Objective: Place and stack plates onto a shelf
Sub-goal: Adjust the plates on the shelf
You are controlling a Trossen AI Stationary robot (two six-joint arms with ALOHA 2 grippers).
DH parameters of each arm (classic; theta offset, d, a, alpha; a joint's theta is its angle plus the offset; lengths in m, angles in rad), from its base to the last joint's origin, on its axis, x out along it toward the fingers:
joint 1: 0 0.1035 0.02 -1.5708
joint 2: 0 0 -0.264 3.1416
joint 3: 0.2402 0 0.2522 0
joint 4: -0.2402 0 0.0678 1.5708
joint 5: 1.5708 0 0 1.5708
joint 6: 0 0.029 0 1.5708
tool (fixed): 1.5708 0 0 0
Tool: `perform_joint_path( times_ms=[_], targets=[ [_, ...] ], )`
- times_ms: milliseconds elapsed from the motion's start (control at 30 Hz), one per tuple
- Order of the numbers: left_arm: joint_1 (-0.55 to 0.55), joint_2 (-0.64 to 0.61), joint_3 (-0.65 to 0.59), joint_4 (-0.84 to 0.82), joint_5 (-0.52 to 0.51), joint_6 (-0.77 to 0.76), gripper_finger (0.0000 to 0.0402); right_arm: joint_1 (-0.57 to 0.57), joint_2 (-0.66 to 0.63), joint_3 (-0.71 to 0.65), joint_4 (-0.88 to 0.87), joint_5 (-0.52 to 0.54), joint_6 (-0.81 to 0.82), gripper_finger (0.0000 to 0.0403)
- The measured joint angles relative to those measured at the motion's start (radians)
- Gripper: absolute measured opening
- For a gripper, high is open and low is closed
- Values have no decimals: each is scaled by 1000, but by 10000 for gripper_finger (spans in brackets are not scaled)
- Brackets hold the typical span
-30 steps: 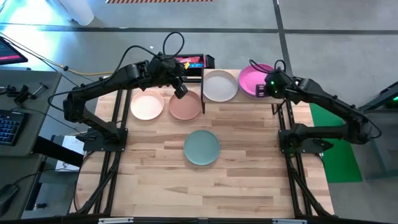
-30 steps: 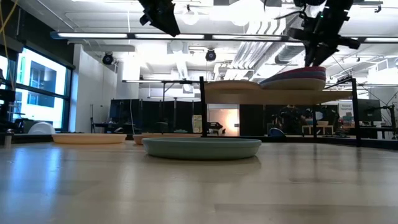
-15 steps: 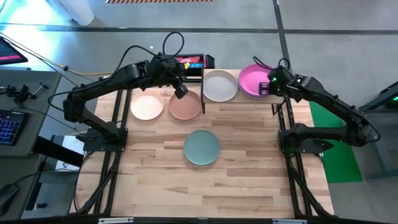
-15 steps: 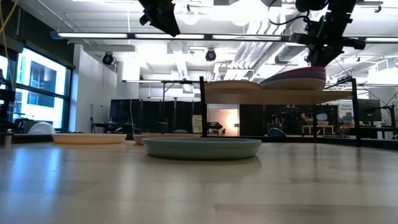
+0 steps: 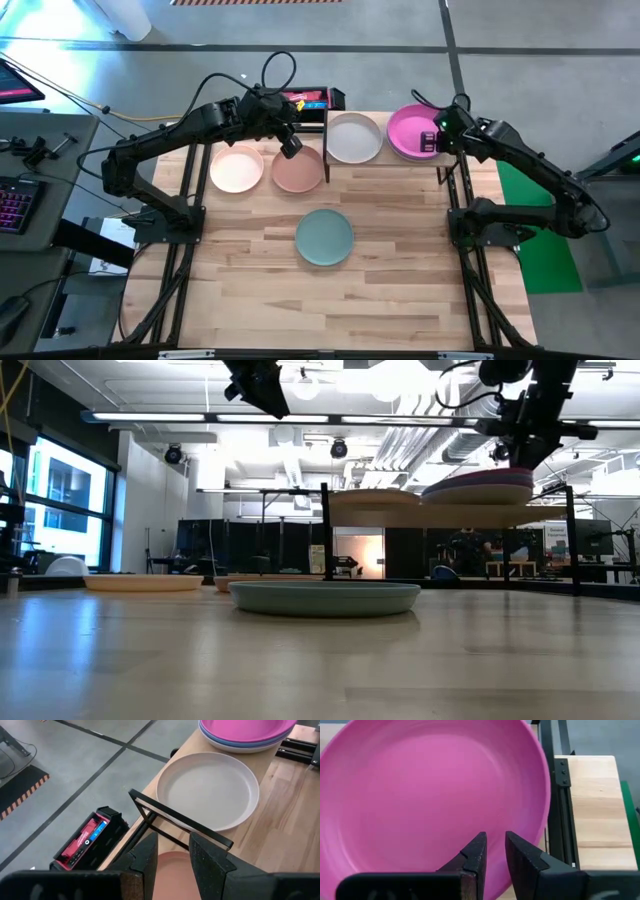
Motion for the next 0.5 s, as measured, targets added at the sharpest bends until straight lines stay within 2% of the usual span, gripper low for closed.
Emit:
perform_joint_path(
  times_ms=[233, 500],
  targets=[
    [0, 0, 0, 0, 0, 0, 102, -15, -2, 0, 38, -35, -45, 67],
    [0, 0, 0, 0, 0, 0, 102, 105, 3, 0, 289, -137, -77, 67]
  ],
)
